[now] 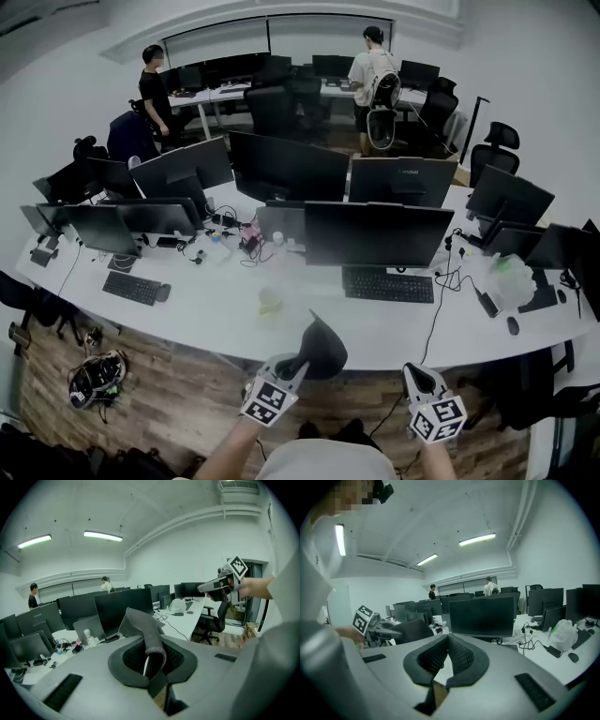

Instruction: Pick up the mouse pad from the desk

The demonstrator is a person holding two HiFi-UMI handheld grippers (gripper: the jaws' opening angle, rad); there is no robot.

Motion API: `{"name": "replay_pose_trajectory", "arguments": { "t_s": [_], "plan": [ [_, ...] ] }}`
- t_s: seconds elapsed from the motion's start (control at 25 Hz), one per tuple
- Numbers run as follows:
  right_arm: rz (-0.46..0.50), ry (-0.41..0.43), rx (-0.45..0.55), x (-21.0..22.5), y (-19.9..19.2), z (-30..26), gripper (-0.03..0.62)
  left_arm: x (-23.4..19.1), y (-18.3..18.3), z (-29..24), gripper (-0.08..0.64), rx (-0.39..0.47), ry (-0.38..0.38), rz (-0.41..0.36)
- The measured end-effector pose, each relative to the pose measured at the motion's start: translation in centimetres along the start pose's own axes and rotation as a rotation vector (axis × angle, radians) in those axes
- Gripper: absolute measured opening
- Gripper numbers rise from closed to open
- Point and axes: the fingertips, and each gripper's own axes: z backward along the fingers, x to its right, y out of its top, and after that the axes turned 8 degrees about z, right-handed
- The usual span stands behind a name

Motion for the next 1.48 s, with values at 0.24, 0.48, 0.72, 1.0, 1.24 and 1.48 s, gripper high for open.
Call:
{"name": "replay_pose_trajectory", "arguments": {
  "t_s": [0.24, 0.48, 0.72, 1.0, 1.24, 1.48],
  "plan": [
    [0.024, 0.012, 0.033, 2.0, 1.5, 0.5, 0.012, 0.3, 2.1, 0.8, 0.046, 0.035, 0.04, -0.009],
    [0.057, 0.035, 0.064, 4.7, 3.3, 1.1, 0.012, 0.5, 4.8, 1.3, 0.046, 0.078, 0.099, 0.014],
    [0.085, 0.063, 0.092, 6.5, 4.2, 1.7, 0.012, 1.1, 6.8, 1.2, 0.046, 0.115, 0.132, 0.018],
    [0.091, 0.066, 0.106, 7.7, 4.8, 2.4, 0.012, 1.8, 8.1, 1.0, 0.046, 0.132, 0.149, 0.019],
    [0.087, 0.072, 0.116, 8.2, 4.7, 2.8, 0.012, 2.4, 8.3, 1.0, 0.046, 0.132, 0.148, 0.026],
    [0.079, 0.071, 0.124, 8.5, 4.3, 3.5, 0.012, 3.3, 8.4, 0.7, 0.046, 0.135, 0.149, 0.025]
  ]
}}
